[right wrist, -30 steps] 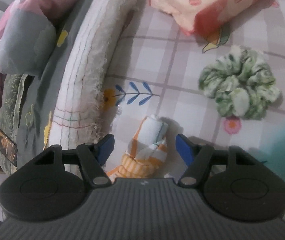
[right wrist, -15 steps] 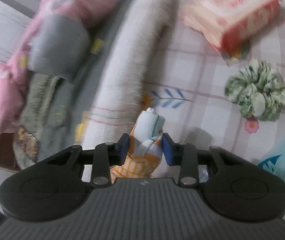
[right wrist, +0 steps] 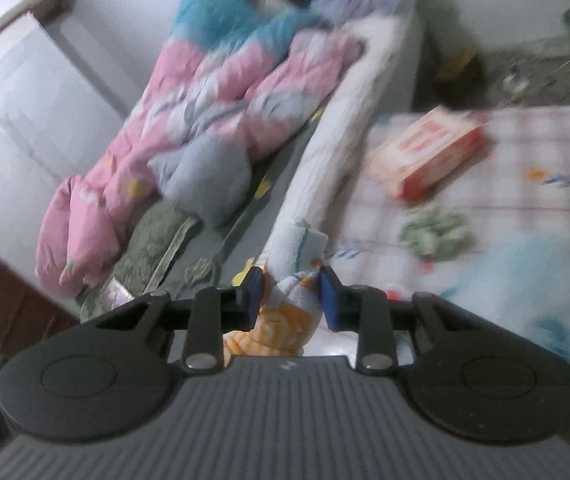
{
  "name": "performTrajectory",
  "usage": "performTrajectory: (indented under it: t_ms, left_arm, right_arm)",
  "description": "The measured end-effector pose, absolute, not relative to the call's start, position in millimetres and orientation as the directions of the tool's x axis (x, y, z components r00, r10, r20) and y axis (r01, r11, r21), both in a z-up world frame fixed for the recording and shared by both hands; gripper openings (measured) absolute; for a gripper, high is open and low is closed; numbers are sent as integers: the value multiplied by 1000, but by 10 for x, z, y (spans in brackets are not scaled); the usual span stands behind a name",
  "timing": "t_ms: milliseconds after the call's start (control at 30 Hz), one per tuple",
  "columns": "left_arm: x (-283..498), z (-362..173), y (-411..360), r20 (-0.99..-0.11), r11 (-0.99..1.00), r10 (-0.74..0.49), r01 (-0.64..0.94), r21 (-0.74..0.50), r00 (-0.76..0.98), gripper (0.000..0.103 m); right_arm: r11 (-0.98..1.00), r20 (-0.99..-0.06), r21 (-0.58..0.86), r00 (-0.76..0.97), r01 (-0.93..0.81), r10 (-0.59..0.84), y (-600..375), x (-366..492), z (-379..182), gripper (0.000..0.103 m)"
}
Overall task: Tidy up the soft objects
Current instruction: 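Lift the striped sock and carry it over the cardboard box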
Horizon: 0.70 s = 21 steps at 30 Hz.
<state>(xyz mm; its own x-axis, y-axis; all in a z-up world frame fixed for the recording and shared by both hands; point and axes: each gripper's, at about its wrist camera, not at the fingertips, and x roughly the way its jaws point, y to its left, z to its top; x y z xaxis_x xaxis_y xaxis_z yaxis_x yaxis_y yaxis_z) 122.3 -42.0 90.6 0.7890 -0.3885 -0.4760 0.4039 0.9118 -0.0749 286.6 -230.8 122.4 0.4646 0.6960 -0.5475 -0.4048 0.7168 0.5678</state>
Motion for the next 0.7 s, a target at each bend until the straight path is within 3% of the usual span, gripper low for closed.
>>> performTrajectory:
  t_ms: [300, 700]
  left_arm:
    - [1167, 810, -1534, -475, 764, -614, 627, -154, 631, 45]
    - [1462, 386, -2316, -590, 718, -638, 659, -223, 495, 45]
  right_arm:
    - [814, -543, 539, 651, -214, 531, -3887, 1962, 1329, 24]
    - [812, -586, 581, 664, -56, 465, -4826, 1685, 780, 24]
